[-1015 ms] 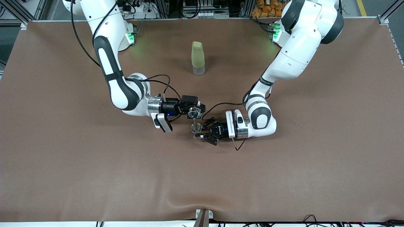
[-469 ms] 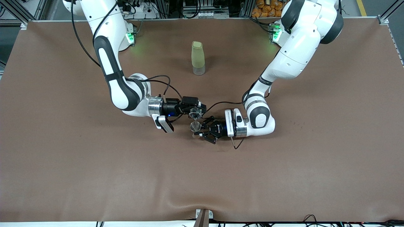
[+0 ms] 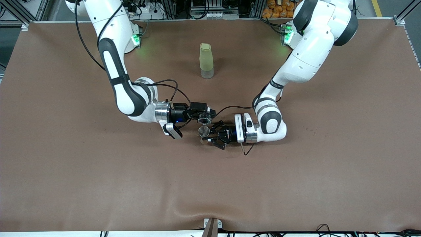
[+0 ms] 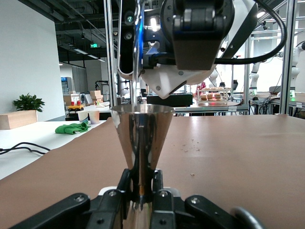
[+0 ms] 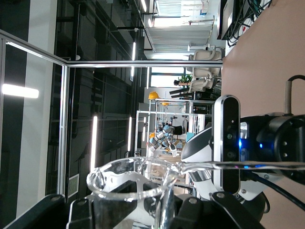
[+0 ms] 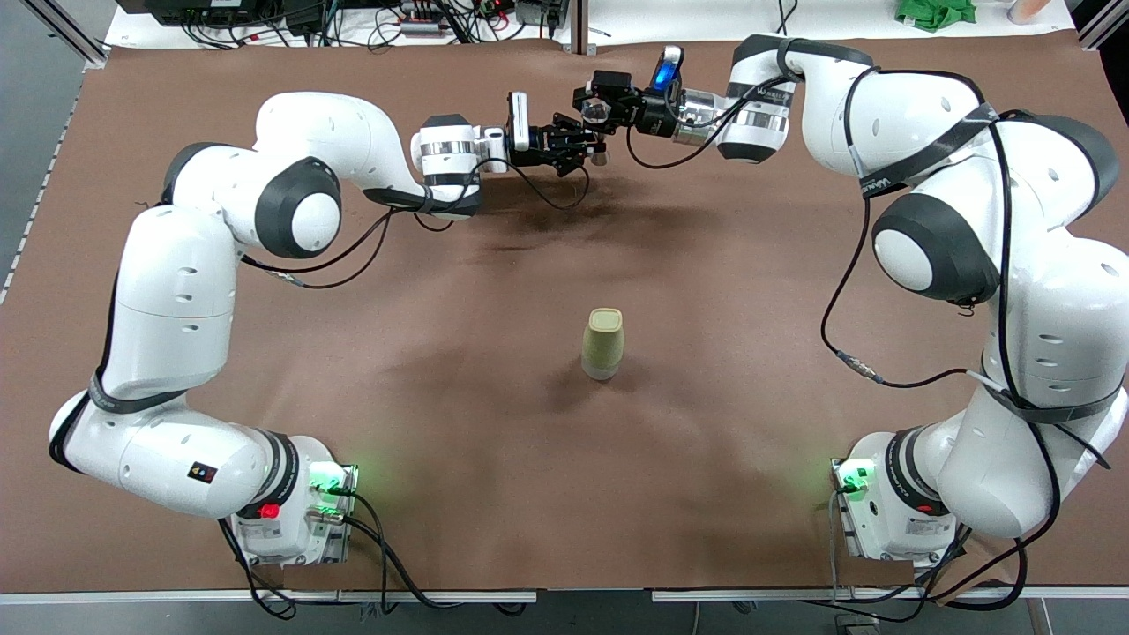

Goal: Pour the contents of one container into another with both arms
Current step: 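Hold the glass tipped over the jigger held by the left gripper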

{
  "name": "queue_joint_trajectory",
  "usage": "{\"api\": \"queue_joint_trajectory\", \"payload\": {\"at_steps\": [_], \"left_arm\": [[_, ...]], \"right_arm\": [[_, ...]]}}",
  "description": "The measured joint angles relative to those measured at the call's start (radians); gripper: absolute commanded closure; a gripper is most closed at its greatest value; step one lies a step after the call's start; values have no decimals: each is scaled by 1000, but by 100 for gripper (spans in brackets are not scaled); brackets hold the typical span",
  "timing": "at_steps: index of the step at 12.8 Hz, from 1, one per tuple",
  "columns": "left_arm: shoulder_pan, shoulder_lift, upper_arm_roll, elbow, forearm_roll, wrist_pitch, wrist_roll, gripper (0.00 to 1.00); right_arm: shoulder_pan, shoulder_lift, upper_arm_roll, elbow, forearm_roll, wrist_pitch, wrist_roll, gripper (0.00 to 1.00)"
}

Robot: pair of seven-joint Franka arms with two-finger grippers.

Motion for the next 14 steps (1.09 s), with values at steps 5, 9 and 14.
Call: {"api": "queue_joint_trajectory", "payload": {"at_steps": [5,9,14], "left_arm": [[8,0,0,-1,0,-1,0,100],[8,0,0,-1,0,-1,0,100],[8,0,0,-1,0,-2,0,100]], "right_arm": [[-1,0,-2,2,0,0,98,100],[-2,0,-3,11,0,1,166,100],[-4,0,-4,12,1,-4,235,100]]}}
